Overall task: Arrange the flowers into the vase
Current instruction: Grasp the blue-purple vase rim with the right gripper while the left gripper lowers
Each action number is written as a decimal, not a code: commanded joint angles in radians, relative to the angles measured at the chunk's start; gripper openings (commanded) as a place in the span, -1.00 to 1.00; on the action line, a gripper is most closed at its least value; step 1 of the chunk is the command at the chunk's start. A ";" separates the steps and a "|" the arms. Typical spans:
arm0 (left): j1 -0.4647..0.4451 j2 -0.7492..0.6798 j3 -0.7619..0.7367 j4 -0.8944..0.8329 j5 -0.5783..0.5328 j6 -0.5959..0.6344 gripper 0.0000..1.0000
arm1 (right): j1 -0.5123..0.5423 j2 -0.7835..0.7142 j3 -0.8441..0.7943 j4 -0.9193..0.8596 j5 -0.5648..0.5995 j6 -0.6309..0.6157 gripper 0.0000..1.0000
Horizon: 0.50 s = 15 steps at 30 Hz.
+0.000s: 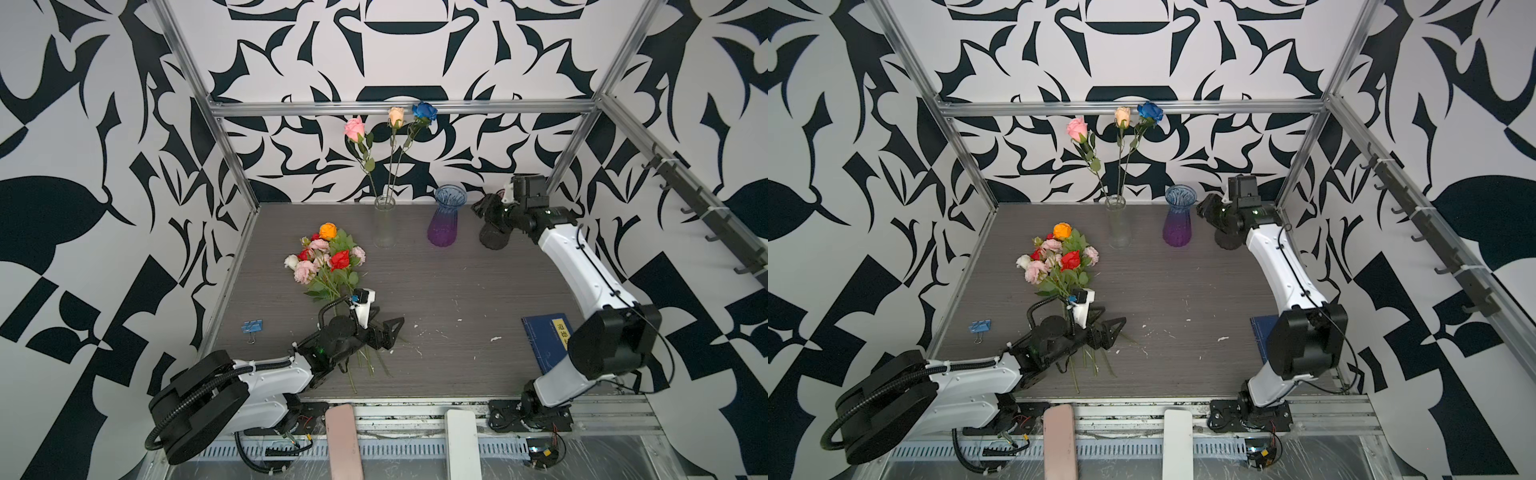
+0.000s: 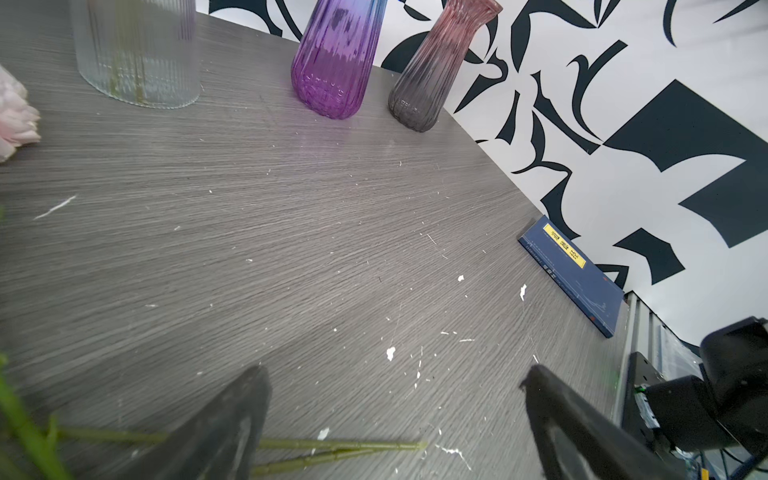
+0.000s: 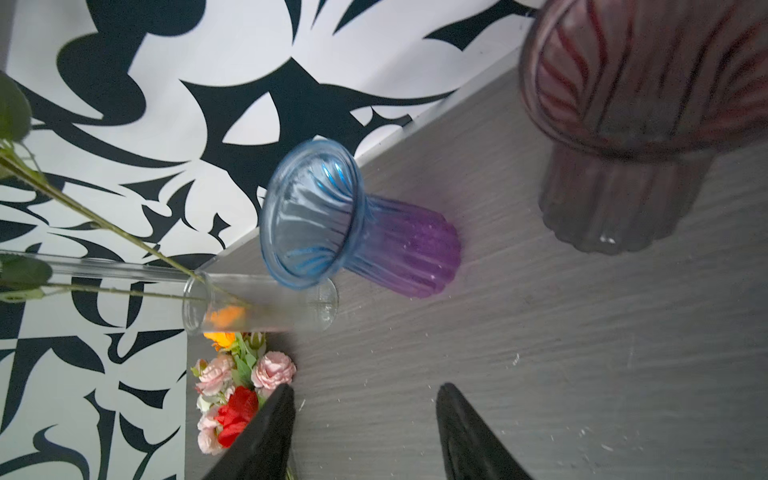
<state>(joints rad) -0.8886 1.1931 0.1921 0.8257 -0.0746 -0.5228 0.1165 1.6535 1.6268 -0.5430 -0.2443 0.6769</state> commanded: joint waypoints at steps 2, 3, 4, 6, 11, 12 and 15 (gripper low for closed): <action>-0.003 0.014 0.023 0.023 0.021 0.005 0.99 | -0.005 0.115 0.211 -0.120 -0.052 -0.030 0.11; -0.003 0.014 0.023 0.023 0.021 0.007 0.99 | -0.005 0.147 0.260 -0.145 -0.060 -0.037 0.11; -0.003 0.014 0.023 0.023 0.021 0.007 0.99 | -0.004 0.189 0.314 -0.175 -0.061 -0.049 0.10; -0.003 0.014 0.023 0.025 0.022 0.006 0.99 | -0.003 0.256 0.398 -0.217 -0.064 -0.053 0.08; -0.003 0.014 0.021 0.028 0.025 0.007 0.99 | -0.003 0.396 0.588 -0.288 -0.035 -0.052 0.05; -0.003 0.013 0.021 0.028 0.025 0.008 0.99 | -0.001 0.420 0.619 -0.299 -0.033 -0.051 0.04; -0.003 0.010 0.020 0.028 0.027 0.009 0.99 | 0.014 0.508 0.737 -0.353 -0.030 -0.053 -0.02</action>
<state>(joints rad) -0.8886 1.2018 0.1947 0.8268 -0.0589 -0.5194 0.1200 2.1403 2.2574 -0.8223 -0.2852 0.6415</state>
